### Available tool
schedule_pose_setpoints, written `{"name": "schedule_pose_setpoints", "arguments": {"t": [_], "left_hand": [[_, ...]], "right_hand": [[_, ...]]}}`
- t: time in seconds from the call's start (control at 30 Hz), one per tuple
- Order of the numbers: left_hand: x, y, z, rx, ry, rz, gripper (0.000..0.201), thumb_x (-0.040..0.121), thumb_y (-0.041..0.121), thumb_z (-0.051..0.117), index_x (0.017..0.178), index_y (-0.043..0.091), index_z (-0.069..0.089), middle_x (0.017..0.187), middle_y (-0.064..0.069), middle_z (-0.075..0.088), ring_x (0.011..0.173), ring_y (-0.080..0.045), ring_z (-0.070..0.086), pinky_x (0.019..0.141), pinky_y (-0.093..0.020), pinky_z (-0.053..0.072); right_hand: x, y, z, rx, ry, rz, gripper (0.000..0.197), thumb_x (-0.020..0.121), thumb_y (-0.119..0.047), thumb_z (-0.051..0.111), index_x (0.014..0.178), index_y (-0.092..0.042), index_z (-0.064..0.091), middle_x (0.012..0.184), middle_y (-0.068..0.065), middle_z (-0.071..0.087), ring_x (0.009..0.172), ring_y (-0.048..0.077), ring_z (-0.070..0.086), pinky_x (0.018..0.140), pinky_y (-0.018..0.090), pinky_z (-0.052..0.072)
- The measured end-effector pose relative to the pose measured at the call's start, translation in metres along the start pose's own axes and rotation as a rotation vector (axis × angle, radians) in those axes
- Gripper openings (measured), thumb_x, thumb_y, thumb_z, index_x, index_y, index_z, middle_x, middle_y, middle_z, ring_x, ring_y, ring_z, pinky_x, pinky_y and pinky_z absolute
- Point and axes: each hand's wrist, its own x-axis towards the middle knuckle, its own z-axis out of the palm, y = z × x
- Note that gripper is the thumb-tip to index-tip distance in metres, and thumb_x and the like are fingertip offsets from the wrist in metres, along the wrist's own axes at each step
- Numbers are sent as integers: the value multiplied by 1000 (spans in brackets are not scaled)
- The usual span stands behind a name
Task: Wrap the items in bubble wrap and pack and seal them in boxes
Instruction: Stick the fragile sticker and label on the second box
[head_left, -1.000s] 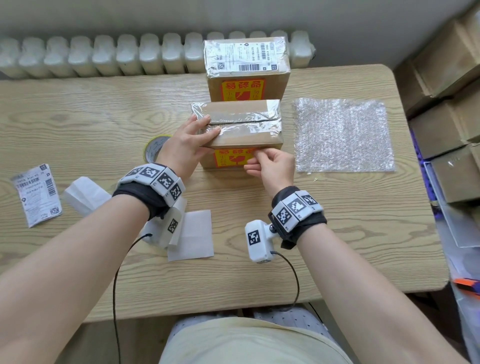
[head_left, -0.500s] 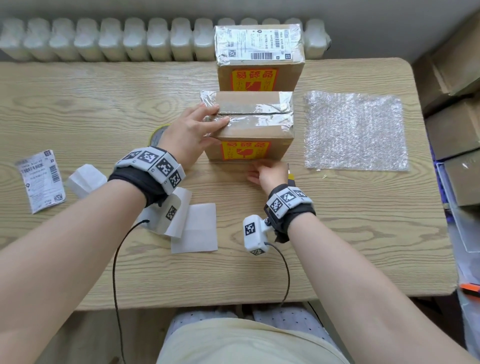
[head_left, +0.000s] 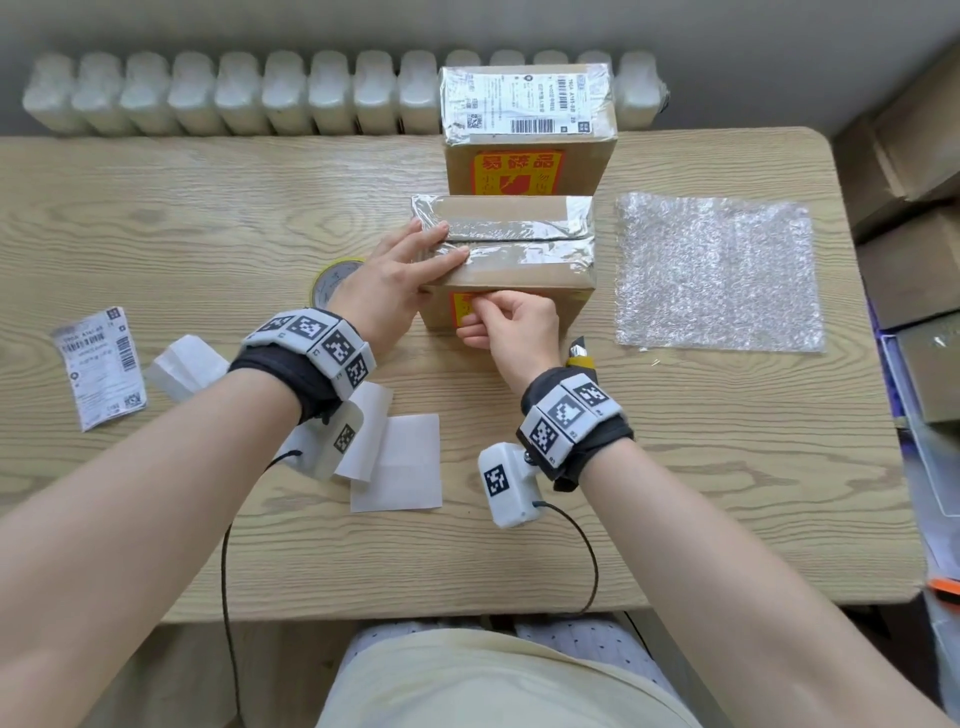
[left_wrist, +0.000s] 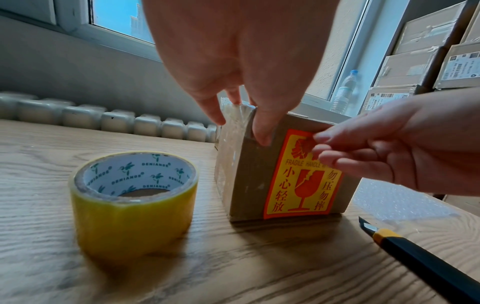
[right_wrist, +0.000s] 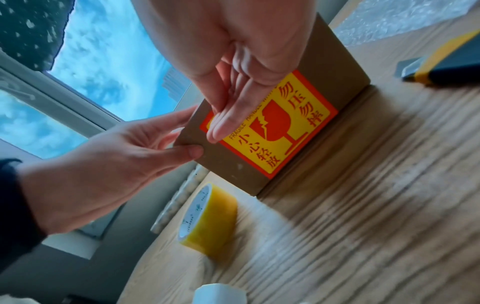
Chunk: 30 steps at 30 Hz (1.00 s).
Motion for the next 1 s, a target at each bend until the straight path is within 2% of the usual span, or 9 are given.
{"name": "schedule_pose_setpoints", "arguments": {"t": [0.1,0.27,0.33,0.47,0.53,0.7,0.77,0.9,1.0], "left_hand": [[0,-2,0,14,4,0,55,88,-2,56,136,25,49,148,-3,38,140,-28,26,110,-30,23],[1,-3,-1,-6,11,-8,58,88,-2,57,137,26,47,149,0,36,141,-25,24,110,-29,20],[1,-4,1,-20,14,-3,58,87,-3,57,137,25,47,149,-1,36,141,-26,24,111,-29,19],[1,-7,4,-59,17,11,61,84,-8,58,136,22,49,148,-5,37,141,-30,24,112,-29,15],[1,-7,7,-67,25,-1,61,84,-9,57,136,23,49,149,-4,36,141,-28,22,112,-26,13],[3,-8,9,-80,37,-20,58,86,-8,54,136,23,50,149,-3,36,142,-26,21,112,-22,11],[4,-8,9,-90,34,-17,59,86,-10,53,135,22,50,149,-5,36,142,-28,22,111,-22,12],[2,-6,9,-70,17,-43,61,85,-9,54,137,24,48,150,-1,34,143,-23,21,111,-29,21],[3,-3,8,-35,-29,-67,63,83,-9,54,136,24,47,150,2,32,142,-21,20,111,-36,27]], "right_hand": [[-2,9,-1,58,-16,37,16,93,-3,53,85,2,66,65,8,64,56,16,65,57,23,57],[14,50,7,45,4,345,14,92,5,47,99,14,56,87,26,63,60,24,65,48,25,55],[21,54,16,66,11,396,17,91,5,49,102,16,56,88,25,62,58,23,64,46,25,54],[29,45,31,85,2,317,13,88,2,57,75,0,61,76,17,64,62,28,66,61,38,58],[26,41,33,39,19,246,15,85,-1,58,72,-3,66,73,17,69,64,29,69,68,43,59],[13,16,31,-95,29,76,33,83,-9,55,53,-17,67,58,7,69,59,22,70,68,44,60],[4,5,27,-73,46,19,33,87,-9,57,57,-17,67,59,6,69,57,21,70,66,41,60],[-14,-10,16,4,30,-68,18,92,-8,56,80,-8,69,66,6,67,59,18,68,63,29,59],[-16,-12,4,16,62,-48,17,93,-8,56,79,-10,66,67,6,65,59,16,66,62,26,58]]}}
